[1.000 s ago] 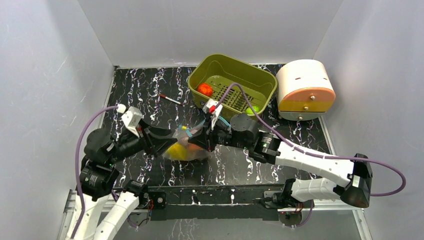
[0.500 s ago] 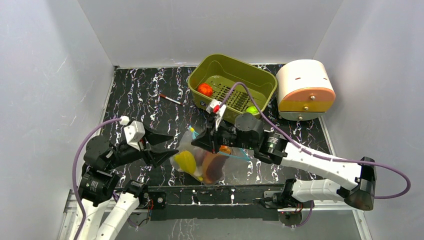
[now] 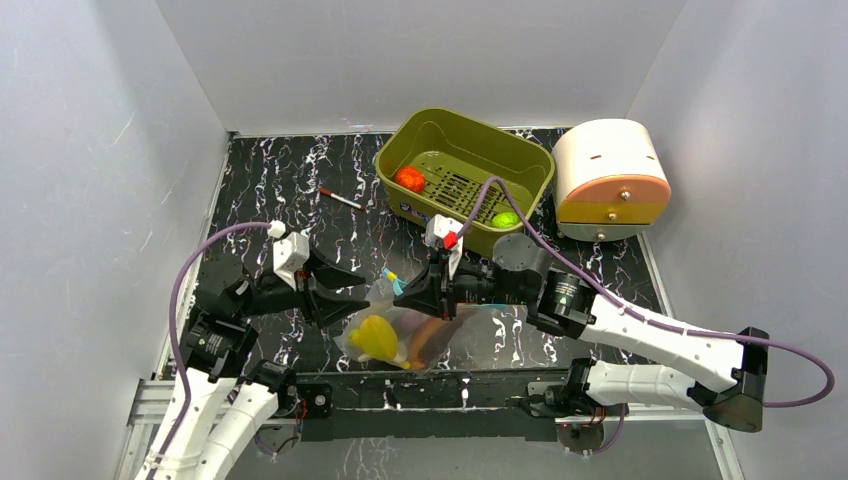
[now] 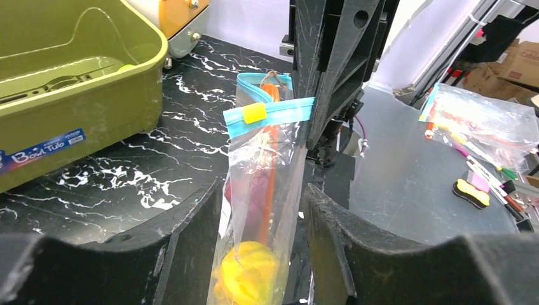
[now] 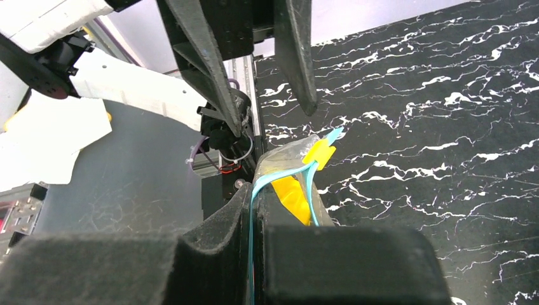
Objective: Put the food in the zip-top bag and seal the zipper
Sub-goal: Zip the zipper food storage bag at the center of the board.
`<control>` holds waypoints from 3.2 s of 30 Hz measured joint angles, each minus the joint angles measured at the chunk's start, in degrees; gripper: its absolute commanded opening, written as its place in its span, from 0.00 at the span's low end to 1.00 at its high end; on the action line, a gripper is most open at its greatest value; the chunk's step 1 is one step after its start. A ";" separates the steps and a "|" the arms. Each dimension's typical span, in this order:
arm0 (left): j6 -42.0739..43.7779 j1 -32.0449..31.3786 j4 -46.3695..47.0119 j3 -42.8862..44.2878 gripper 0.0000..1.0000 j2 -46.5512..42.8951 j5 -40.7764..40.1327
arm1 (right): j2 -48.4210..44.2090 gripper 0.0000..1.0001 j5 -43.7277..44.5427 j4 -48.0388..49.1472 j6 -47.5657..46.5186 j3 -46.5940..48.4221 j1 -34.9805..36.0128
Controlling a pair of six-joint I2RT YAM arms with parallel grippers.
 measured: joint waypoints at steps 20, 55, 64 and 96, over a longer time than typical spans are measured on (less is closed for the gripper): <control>-8.59 0.00 13.70 -2.78 0.28 4.59 8.11 | 2.75 0.00 -9.33 0.94 -9.79 1.01 0.02; -5.55 0.00 12.52 -4.57 0.00 3.08 11.67 | 1.31 0.34 -4.35 -5.60 -10.34 6.29 0.33; -5.20 0.00 12.39 -4.48 0.00 3.10 10.56 | 5.46 0.34 -1.75 -7.96 -7.28 14.97 0.33; -3.52 0.00 8.55 -3.74 0.00 0.57 7.28 | 12.83 0.00 -5.18 -8.81 -5.88 14.36 0.33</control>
